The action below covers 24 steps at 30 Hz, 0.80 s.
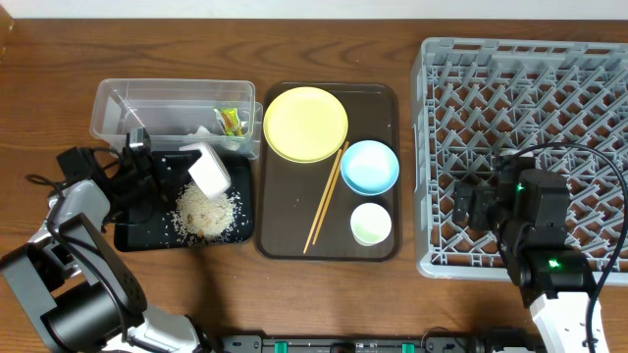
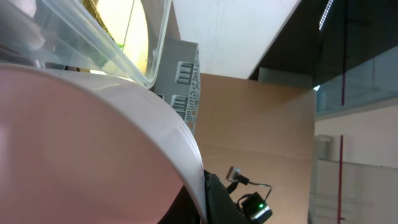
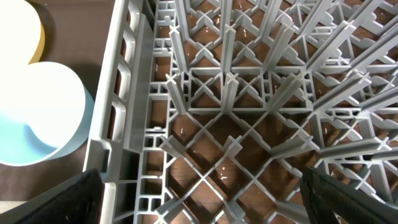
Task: Sort waste into correct bins and load items into the dishwasher rack
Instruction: 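Tip the white bowl over the black tray to dump the rice, then set the emptied white bowl back on the brown tray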
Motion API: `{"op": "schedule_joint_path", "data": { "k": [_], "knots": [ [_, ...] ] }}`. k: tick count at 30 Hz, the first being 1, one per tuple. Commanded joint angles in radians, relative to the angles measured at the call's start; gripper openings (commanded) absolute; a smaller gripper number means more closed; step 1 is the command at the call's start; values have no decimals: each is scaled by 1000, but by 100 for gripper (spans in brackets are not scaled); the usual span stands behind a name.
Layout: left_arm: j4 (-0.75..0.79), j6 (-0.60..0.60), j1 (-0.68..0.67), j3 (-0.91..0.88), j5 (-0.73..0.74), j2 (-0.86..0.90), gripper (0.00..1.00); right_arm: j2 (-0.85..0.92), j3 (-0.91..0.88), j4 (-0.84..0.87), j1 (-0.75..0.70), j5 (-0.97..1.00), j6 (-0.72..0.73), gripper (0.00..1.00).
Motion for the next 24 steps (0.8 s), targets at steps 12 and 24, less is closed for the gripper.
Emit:
{"op": "schedule_joint_path", "data": {
  "k": [12, 24],
  "knots": [
    [-55, -314, 5, -1, 27, 2, 6, -5, 23, -3, -11, -3, 8, 99],
    [24, -226, -256, 8, -266, -240, 6, -5, 23, 2, -11, -3, 9, 99]
  ]
}}
